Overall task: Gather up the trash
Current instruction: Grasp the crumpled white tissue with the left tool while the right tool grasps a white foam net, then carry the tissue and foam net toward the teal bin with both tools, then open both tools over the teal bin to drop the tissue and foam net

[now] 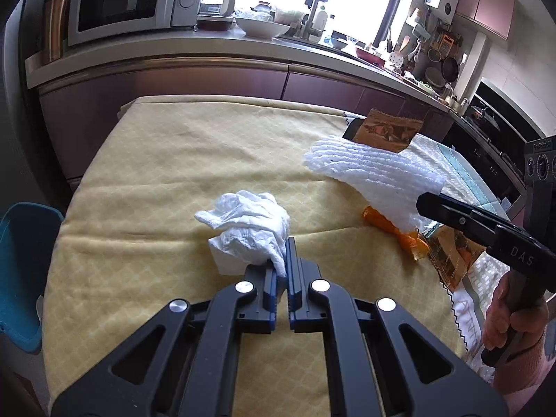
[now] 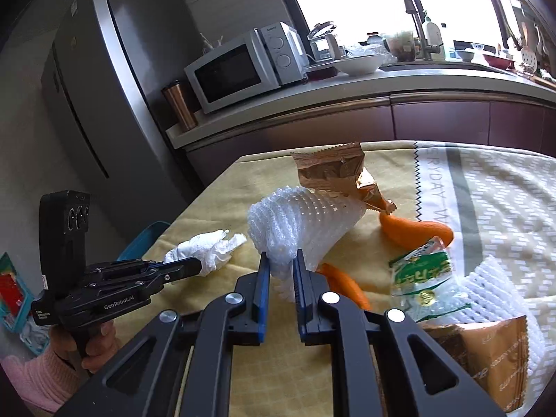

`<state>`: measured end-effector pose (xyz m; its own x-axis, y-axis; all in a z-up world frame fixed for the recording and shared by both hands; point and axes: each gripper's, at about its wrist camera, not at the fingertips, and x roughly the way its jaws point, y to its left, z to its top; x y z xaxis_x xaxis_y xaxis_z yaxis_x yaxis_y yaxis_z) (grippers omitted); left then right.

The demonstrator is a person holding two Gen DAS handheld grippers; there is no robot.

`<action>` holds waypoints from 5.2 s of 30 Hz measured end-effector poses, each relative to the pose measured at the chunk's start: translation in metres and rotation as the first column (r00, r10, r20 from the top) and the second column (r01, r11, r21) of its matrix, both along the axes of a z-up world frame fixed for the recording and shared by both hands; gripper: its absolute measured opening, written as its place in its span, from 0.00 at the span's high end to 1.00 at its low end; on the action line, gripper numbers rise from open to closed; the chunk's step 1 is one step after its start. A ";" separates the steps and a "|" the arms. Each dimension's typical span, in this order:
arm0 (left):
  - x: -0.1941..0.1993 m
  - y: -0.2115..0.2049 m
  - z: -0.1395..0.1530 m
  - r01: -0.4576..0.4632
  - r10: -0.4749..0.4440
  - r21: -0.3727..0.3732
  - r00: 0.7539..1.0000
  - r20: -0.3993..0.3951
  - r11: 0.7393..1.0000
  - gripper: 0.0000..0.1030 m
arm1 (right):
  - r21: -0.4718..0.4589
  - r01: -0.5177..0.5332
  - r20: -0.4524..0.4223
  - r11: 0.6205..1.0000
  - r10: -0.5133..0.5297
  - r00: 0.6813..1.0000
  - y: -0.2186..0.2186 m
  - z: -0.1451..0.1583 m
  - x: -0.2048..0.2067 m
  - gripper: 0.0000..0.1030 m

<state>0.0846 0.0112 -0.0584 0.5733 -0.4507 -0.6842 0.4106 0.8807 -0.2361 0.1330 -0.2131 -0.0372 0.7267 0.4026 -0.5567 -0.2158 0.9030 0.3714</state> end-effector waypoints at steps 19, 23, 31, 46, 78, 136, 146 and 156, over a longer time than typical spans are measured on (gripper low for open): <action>-0.036 0.061 0.016 -0.101 0.101 -0.010 0.993 0.052 0.995 0.96 | 0.163 -0.244 -0.017 0.956 0.250 0.968 0.045 -0.003 -0.003 0.88; -0.037 0.074 0.017 -0.127 0.128 -0.016 0.990 0.054 0.992 0.96 | 0.220 -0.262 0.007 0.940 0.267 0.964 0.041 0.000 -0.002 0.88; -0.041 0.083 0.020 -0.146 0.148 -0.029 0.987 0.060 0.989 0.96 | 0.256 -0.218 0.042 0.942 0.214 0.976 0.025 0.009 -0.001 0.88; -0.054 0.085 0.033 -0.141 0.142 -0.018 0.983 0.117 0.990 0.96 | 0.155 -0.249 0.076 0.956 0.239 0.968 0.046 0.015 0.007 0.88; -0.072 0.172 0.042 -0.344 0.342 -0.018 0.927 0.153 0.939 0.96 | 0.043 -0.473 0.074 0.880 0.469 0.880 0.158 0.018 0.041 0.88; -0.004 0.264 -0.035 -0.551 0.552 0.035 0.833 -0.041 0.834 0.96 | -0.134 -0.617 -0.195 0.776 0.590 0.784 0.333 -0.036 0.122 0.85; 0.017 0.268 -0.057 -0.559 0.563 0.066 0.821 -0.094 0.826 0.85 | -0.131 -0.619 -0.237 0.774 0.582 0.778 0.345 -0.046 0.132 0.71; 0.018 0.271 -0.068 -0.566 0.568 0.051 0.815 -0.113 0.823 0.72 | -0.086 -0.596 -0.231 0.799 0.566 0.792 0.328 -0.046 0.128 0.65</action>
